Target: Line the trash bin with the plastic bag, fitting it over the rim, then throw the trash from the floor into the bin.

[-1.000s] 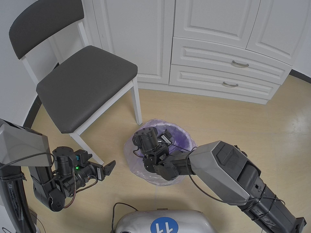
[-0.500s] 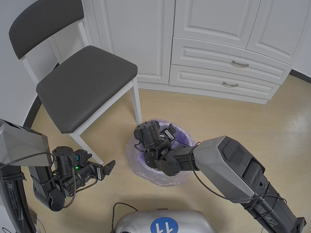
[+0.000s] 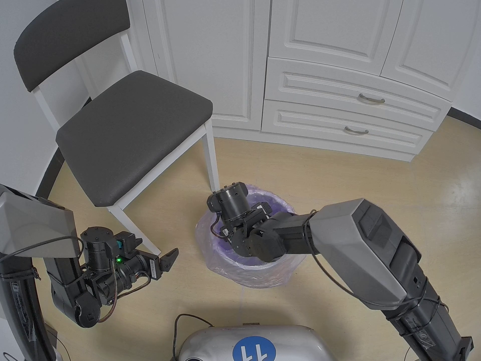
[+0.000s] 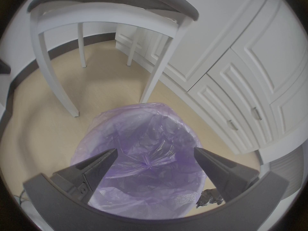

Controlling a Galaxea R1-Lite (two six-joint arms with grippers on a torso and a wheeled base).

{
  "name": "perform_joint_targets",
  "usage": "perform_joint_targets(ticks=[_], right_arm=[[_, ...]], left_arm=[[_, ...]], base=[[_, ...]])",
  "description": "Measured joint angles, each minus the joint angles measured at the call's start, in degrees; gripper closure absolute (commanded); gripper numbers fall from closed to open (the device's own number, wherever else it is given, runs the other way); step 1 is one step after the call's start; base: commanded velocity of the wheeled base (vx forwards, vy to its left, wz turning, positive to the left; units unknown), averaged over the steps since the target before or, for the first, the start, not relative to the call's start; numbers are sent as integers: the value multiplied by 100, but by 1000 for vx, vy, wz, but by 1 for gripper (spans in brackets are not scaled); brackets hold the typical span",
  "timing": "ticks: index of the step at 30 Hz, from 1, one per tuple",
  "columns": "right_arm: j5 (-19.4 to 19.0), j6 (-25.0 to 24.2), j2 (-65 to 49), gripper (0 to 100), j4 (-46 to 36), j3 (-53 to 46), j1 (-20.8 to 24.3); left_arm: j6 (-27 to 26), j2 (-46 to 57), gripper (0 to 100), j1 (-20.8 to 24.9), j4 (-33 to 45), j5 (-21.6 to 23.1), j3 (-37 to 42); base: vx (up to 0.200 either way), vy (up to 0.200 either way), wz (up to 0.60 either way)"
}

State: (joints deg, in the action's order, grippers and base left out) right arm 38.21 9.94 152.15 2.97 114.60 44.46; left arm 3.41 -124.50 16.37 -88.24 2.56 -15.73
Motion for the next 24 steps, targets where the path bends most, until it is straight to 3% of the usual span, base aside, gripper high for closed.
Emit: perform_joint_targets(ticks=[3,7,10,13,16,24], right_arm=[[-523,-425,-113,0,-282,0,-44],[-1637,-1228,-308,0,-986,0,-122],[-2072,-1526,-405,0,-1302,0,-163],[-2053,-1574,-441,0,-1390,0,-268],[-1769,-1568,-400,0,-1356,0,-350],[-1721,-1341,-132,0,-619,0,-452]], left_arm=[[0,-2,0,2,-1,0,0],[0,-2,0,2,-1,0,0],[0,-5,0,0,-1,0,-1],[0,-11,0,-4,-1,0,-6],[0,-20,0,-4,-1,0,-6],[0,-46,0,-9,0,0,-15]], base=[[0,0,0],[0,0,0],[0,0,0],[0,0,0],[0,0,0],[0,0,0]])
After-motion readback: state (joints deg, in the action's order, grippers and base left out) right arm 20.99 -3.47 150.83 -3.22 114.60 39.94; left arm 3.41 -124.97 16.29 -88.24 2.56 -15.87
